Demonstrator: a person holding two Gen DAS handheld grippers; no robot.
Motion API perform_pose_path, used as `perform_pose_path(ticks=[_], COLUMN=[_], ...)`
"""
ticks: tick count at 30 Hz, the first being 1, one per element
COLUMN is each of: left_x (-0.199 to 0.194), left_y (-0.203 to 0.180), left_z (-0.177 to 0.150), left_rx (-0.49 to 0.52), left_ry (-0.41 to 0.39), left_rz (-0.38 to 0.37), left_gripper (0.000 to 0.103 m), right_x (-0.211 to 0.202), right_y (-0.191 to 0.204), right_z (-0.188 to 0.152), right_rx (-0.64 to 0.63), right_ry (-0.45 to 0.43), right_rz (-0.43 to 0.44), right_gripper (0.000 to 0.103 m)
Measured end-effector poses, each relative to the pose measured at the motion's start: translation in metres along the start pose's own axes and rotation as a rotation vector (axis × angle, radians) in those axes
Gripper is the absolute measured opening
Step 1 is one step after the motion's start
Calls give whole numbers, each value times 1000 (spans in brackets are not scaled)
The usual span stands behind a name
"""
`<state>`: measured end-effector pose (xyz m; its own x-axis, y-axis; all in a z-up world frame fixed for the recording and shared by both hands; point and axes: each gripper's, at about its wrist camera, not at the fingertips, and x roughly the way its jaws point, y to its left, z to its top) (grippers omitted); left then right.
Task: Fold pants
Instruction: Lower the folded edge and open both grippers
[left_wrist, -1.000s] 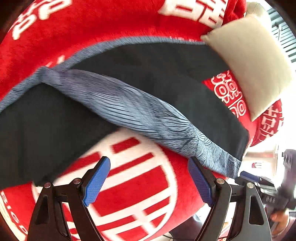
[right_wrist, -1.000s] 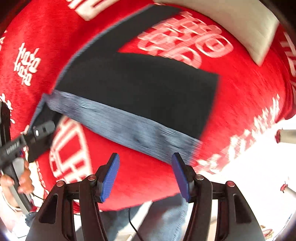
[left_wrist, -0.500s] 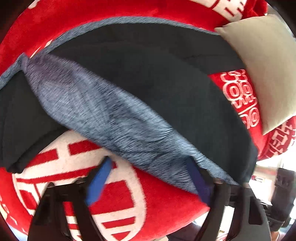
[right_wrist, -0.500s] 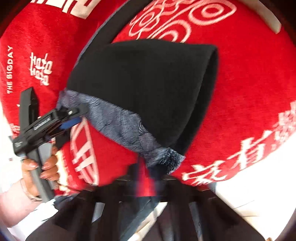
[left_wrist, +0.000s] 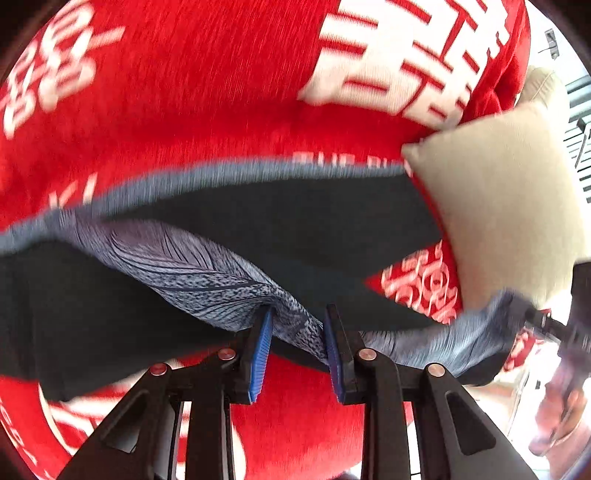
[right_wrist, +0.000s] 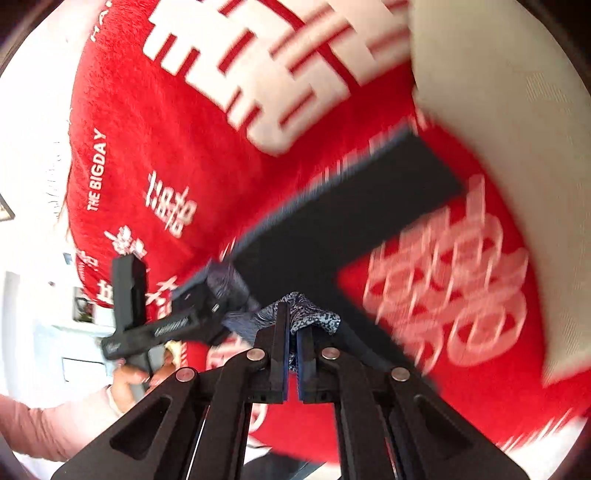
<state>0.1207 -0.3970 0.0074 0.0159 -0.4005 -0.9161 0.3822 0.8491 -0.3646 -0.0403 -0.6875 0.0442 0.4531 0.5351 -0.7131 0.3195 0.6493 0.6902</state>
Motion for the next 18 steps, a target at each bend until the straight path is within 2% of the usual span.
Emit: perform_pose_path(ticks=[4,7,8,9,10,11,12,14,16,18], left_x=[-11,-17,-17,-16,-15,-14,-12,-3,5,14], left_y=[-1,10,15,19,24,28,30,38,42,41], left_z=[43,59,61,61,58,54,51,45,40,39], left_rx=[22,16,14,11,6,0,0,-13,-25,-11], left_ry=[-87,-111,-108,-100,-99,-111,-111,-74,-55,-49], left_rz=[102,173,199,218,237,261,279,297,307,330], left_gripper=[30,31,34,56,67,72,73,72,73,73], right_x=[13,37,48,63,74,88,98,114,115,99], right_y=[-6,-25,-32,-41,-47,-56,-63,-75,-78,-69], right_z=[74,118,128,137,142,148,153,159,162,162], right_rx=[-54,-71,-73,-73,-72,-64,-56,-31,-8,-28], right_ry=[-11,15,27,45,58,78,91,127,119,45], right_rz=[-65,-145,-167,-204,-226,-259,-297,-359,-382,-404], right_gripper=[3,3,3,3,5,6,6,15,41,59])
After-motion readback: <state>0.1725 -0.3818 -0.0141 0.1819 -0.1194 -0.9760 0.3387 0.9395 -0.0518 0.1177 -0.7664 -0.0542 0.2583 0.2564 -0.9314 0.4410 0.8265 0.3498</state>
